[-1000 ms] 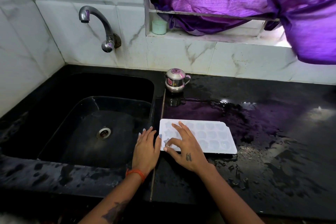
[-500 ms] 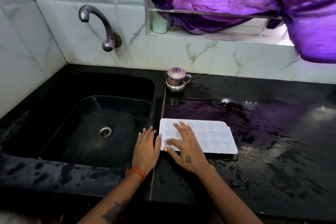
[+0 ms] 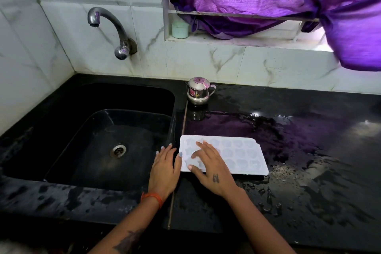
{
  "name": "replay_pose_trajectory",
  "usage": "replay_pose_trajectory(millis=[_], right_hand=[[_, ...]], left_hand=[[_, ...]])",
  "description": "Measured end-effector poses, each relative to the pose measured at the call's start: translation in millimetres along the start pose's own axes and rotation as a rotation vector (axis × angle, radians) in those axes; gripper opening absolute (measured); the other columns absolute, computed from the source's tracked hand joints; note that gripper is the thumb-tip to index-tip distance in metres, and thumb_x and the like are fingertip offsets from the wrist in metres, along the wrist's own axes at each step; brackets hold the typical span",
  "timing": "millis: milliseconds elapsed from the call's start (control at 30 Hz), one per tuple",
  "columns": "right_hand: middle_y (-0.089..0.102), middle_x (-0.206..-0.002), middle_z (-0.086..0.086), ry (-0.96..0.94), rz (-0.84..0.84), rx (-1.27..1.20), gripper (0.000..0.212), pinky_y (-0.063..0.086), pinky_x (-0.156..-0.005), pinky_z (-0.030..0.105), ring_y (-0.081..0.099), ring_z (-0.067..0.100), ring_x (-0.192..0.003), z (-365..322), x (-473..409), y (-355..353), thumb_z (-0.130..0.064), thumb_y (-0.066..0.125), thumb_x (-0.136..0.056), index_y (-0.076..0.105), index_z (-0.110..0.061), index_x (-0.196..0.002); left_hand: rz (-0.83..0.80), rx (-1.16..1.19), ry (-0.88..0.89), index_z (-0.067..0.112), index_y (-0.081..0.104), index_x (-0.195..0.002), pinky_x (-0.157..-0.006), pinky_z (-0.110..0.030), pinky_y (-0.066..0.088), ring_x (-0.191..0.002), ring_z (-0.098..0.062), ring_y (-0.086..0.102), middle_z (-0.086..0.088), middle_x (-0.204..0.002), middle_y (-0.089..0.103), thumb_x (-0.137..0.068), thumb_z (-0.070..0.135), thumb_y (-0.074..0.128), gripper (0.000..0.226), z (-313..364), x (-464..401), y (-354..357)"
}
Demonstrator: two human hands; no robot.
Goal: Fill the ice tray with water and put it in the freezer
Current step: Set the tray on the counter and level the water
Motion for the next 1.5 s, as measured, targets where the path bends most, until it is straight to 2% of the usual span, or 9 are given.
replay_pose_trajectory(millis=[67,200,267,400,533,833,1033,1333,1500], right_hand=[[0.038,-0.148,-0.001,0.054,0.04,-0.003,0.057,0.003,-0.114,0.015,0.017,0.003,-0.138,4,1,-13,-0.059,0.039,-0.086,0.056,-0.019,-0.122],[0.033,-0.152,0.006,0.231,0.142,0.142,0.083,0.005,-0.117,0.028,0.017,0.019,-0.144,34,6,-44,-0.069,0.022,-0.084,0.042,-0.011,-0.14],[0.024,-0.155,0.008,0.371,0.138,0.239,0.091,-0.003,-0.117,0.03,0.009,0.022,-0.146,54,9,-60,-0.07,0.012,-0.081,0.031,-0.007,-0.145],[0.005,-0.159,0.009,0.61,0.006,0.407,0.083,-0.01,-0.116,0.034,-0.005,0.023,-0.147,87,16,-75,-0.063,0.013,-0.09,0.011,-0.005,-0.15],[-0.007,-0.159,0.01,0.692,-0.12,0.448,0.077,-0.013,-0.116,0.036,-0.013,0.023,-0.146,92,16,-65,-0.056,0.016,-0.096,-0.003,-0.005,-0.15],[-0.014,-0.157,0.017,0.696,-0.178,0.481,0.083,-0.014,-0.116,0.037,-0.017,0.027,-0.145,77,7,-53,-0.06,0.015,-0.094,-0.008,-0.001,-0.148],[-0.019,-0.156,0.017,0.668,-0.201,0.424,0.084,-0.016,-0.114,0.036,-0.02,0.026,-0.144,57,-3,-38,-0.059,0.016,-0.095,-0.012,0.001,-0.147],[-0.02,-0.156,0.014,0.509,-0.25,0.401,0.083,-0.015,-0.116,0.036,-0.023,0.025,-0.143,25,-21,-7,-0.061,0.013,-0.094,-0.013,-0.002,-0.147],[-0.019,-0.156,0.013,0.445,-0.244,0.386,0.107,-0.017,-0.114,0.035,-0.022,0.025,-0.143,11,-31,10,-0.07,-0.018,-0.064,-0.013,-0.003,-0.147]], left_hand=[[-0.003,-0.004,-0.002,0.013,0.046,-0.136,-0.114,-0.021,0.002,-0.143,-0.016,0.021,-0.002,-0.15,0.036,-0.091,0.047,0.022,0.061,-1,0,0],[-0.003,-0.013,0.006,0.018,0.048,-0.134,-0.114,-0.021,0.002,-0.143,-0.017,0.022,-0.002,-0.149,0.036,-0.091,0.048,0.02,0.06,0,1,0],[-0.002,-0.013,0.017,0.02,0.05,-0.132,-0.114,-0.021,0.001,-0.143,-0.019,0.022,-0.003,-0.149,0.037,-0.089,0.053,0.015,0.065,1,1,0],[-0.001,-0.016,0.02,0.023,0.052,-0.131,-0.115,-0.022,0.001,-0.143,-0.019,0.021,-0.003,-0.149,0.036,-0.092,0.045,0.019,0.056,2,2,0],[-0.014,-0.017,0.014,0.023,0.05,-0.133,-0.115,-0.022,0.001,-0.143,-0.019,0.02,-0.002,-0.15,0.035,-0.091,0.045,0.019,0.056,2,2,0],[-0.011,-0.015,0.018,0.023,0.051,-0.132,-0.114,-0.021,0.001,-0.143,-0.019,0.02,-0.003,-0.15,0.036,-0.091,0.047,0.018,0.058,1,1,0],[-0.004,-0.009,0.028,0.022,0.052,-0.131,-0.115,-0.022,0.002,-0.143,-0.02,0.022,-0.004,-0.149,0.037,-0.086,0.056,0.009,0.071,0,1,0],[-0.013,-0.02,0.026,0.021,0.051,-0.133,-0.116,-0.023,0.003,-0.143,-0.021,0.021,-0.005,-0.15,0.036,-0.089,0.053,0.012,0.067,-1,0,1],[-0.012,-0.016,0.031,0.022,0.05,-0.134,-0.115,-0.023,0.003,-0.143,-0.02,0.021,-0.005,-0.15,0.036,-0.085,0.056,0.006,0.074,-1,0,1]])
Point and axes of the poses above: each hand's wrist, its own x-axis away from the middle knuckle, its own y-axis out of the palm, z = x × y, the point moved 5 cm from there along -x, towards the middle knuckle
